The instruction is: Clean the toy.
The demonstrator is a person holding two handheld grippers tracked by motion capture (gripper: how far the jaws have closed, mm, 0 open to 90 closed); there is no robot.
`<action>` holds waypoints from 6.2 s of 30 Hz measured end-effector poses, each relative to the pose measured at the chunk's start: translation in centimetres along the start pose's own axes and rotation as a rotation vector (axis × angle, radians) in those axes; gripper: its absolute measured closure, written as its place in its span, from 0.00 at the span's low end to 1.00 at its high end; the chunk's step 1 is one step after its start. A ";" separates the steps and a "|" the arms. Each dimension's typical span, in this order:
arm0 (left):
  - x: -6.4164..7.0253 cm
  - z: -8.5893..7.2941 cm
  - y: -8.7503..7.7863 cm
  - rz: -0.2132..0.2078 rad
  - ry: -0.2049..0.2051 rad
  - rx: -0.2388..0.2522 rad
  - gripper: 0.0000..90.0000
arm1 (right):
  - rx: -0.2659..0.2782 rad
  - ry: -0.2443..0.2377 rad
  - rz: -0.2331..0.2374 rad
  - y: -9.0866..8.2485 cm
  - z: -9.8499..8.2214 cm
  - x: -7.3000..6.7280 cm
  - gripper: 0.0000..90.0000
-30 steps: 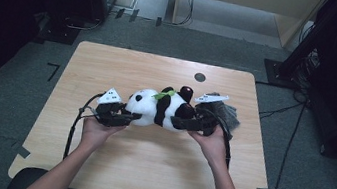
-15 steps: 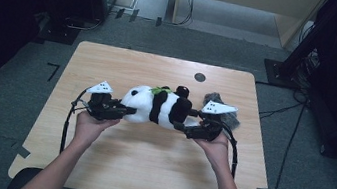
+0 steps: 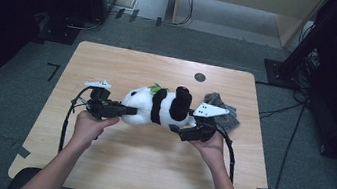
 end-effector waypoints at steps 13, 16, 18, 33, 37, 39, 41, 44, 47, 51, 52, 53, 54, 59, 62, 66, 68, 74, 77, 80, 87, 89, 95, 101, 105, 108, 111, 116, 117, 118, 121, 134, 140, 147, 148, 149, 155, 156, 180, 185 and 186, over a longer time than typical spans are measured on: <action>0.6 0.5 0.8 0.053 0.155 0.102 0.27 | -0.057 0.064 -0.078 -0.7 0.1 0.7 0.51; 0.5 0.8 0.5 0.025 0.171 0.120 0.22 | -0.042 0.121 -0.059 -0.9 0.3 1.0 0.52; 0.4 0.7 0.4 0.029 0.194 0.116 0.22 | -0.042 0.139 -0.056 -1.1 0.2 1.2 0.53; -1.2 -0.5 0.1 0.033 0.306 0.104 0.26 | -0.008 0.283 -0.055 -3.4 0.5 2.6 0.55; -0.8 -0.7 0.5 0.013 0.328 0.114 0.24 | -0.001 0.286 -0.021 -3.3 1.0 1.9 0.55; -0.5 -0.8 0.6 -0.011 0.346 0.124 0.23 | -0.005 0.297 0.009 -3.1 1.1 1.6 0.55; -0.2 -1.0 0.8 -0.032 0.380 0.135 0.20 | 0.003 0.297 0.038 -3.0 1.2 1.3 0.55; -0.2 -1.2 1.2 0.007 0.399 0.137 0.14 | -0.007 0.287 0.081 -2.8 1.5 0.5 0.55; -0.7 -1.1 1.6 0.048 0.384 0.130 0.12 | -0.030 0.263 0.081 -2.2 1.6 -0.2 0.55; -1.0 -1.0 1.7 0.069 0.329 0.123 0.24 | -0.045 0.275 0.080 -1.5 1.5 -0.6 0.55; -1.0 -1.0 1.6 0.071 0.317 0.123 0.28 | -0.046 0.279 0.080 -1.4 1.5 -0.6 0.55; -1.0 -0.9 1.5 0.077 0.316 0.127 0.32 | -0.045 0.284 0.083 -1.4 1.5 -0.6 0.55; -0.9 -0.8 1.4 0.082 0.314 0.132 0.36 | -0.042 0.281 0.083 -1.4 1.5 -0.5 0.54; -0.6 -0.3 0.8 0.097 0.277 0.165 0.53 | -0.046 0.245 0.050 -1.4 1.3 0.1 0.38; -0.6 -0.2 0.6 0.085 0.239 0.171 0.60 | -0.010 0.199 0.034 -1.5 1.1 0.5 0.30; -0.7 0.4 -0.2 0.064 0.200 0.178 0.62 | 0.022 0.150 0.015 -1.7 0.9 0.7 0.28; -1.1 0.7 -0.7 0.064 0.174 0.180 0.62 | 0.033 0.129 0.006 -1.8 0.8 0.7 0.29; -1.4 1.8 -2.3 0.003 0.081 0.203 0.62 | 0.015 0.107 0.037 -1.6 0.1 0.5 0.34; -1.1 1.6 -2.1 -0.017 0.074 0.182 0.62 | 0.007 0.058 0.059 -0.8 0.1 -0.3 0.37; -1.2 1.3 -1.5 -0.012 0.058 0.160 0.61 | -0.011 0.022 0.039 -0.3 0.1 -0.7 0.38; -1.6 0.8 -0.5 0.012 0.031 0.120 0.42 | -0.089 0.040 0.031 0.2 -0.7 -0.7 0.44; -1.8 0.7 -0.2 0.012 0.030 0.108 0.35 | -0.094 0.066 0.034 0.1 -0.9 -0.5 0.46; -2.3 0.6 0.0 0.018 0.003 0.084 0.28 | -0.072 0.094 0.043 -0.4 -0.6 -0.4 0.46; -2.3 0.4 0.4 0.010 -0.006 0.068 0.28 | -0.084 0.083 0.023 -0.7 -0.6 -0.3 0.44; -2.6 0.0 0.8 0.022 -0.010 0.047 0.28 | -0.118 0.092 0.010 -0.4 -1.1 -0.2 0.44; -2.6 -0.2 0.8 0.018 -0.012 0.037 0.28 | -0.105 0.081 -0.004 -0.5 -0.8 -0.1 0.43; -2.7 -0.3 0.9 0.020 -0.015 0.036 0.28 | -0.080 0.103 0.007 -0.7 -0.5 0.0 0.44; -2.9 -0.4 1.0 0.032 -0.010 0.034 0.28 | -0.103 0.098 0.002 -0.5 -0.8 -0.1 0.43; -2.9 -0.4 0.9 0.032 -0.009 0.038 0.28 | -0.100 0.102 0.003 -0.5 -0.7 -0.1 0.43; -2.9 -0.4 0.9 0.031 -0.007 0.038 0.27 | -0.094 0.102 0.003 -0.5 -0.6 -0.1 0.43; -3.0 -0.6 0.9 0.055 0.017 0.031 0.27 | -0.088 0.105 0.005 -0.5 -0.5 -0.1 0.43; -4.3 -1.0 0.9 0.102 0.003 0.006 0.26 | -0.122 0.150 -0.001 0.0 -1.4 0.7 0.43; -4.8 -0.7 0.1 0.176 0.071 0.039 0.27 | -0.104 0.158 -0.019 -0.6 -1.3 1.3 0.43; -4.5 0.1 -0.9 0.194 0.100 0.081 0.29 | -0.061 0.162 -0.055 -1.9 -0.8 2.4 0.44; -4.4 0.2 -0.9 0.194 0.103 0.081 0.29 | -0.056 0.162 -0.062 -2.2 -0.7 2.5 0.44; -4.4 0.2 -0.8 0.197 0.109 0.080 0.29 | -0.055 0.164 -0.066 -2.3 -0.7 2.7 0.44; -4.0 0.5 -0.4 0.220 0.148 0.059 0.29 | -0.020 0.173 -0.112 -3.7 -0.8 4.0 0.46; -4.0 0.5 -0.3 0.225 0.150 0.054 0.28 | -0.020 0.172 -0.120 -3.9 -0.9 4.2 0.46; -4.5 0.6 0.6 0.259 0.220 0.023 0.28 | -0.089 0.229 -0.309 -6.5 -4.6 10.1 0.49; -4.5 0.6 0.6 0.258 0.205 0.026 0.31 | -0.106 0.248 -0.349 -6.7 -5.7 11.7 0.50; -4.5 0.6 0.6 0.254 0.201 0.030 0.32 | -0.108 0.251 -0.353 -6.7 -5.8 12.0 0.50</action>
Point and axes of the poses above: each handheld gripper's, and its own axes: y roughly forward along the jaws, z roughly out of its top, x roughly to its right, the point moved 10 cm from there along y, roughly forward along the jaws, and after that the axes turned 10 degrees about -y, right-handed, at the moved point
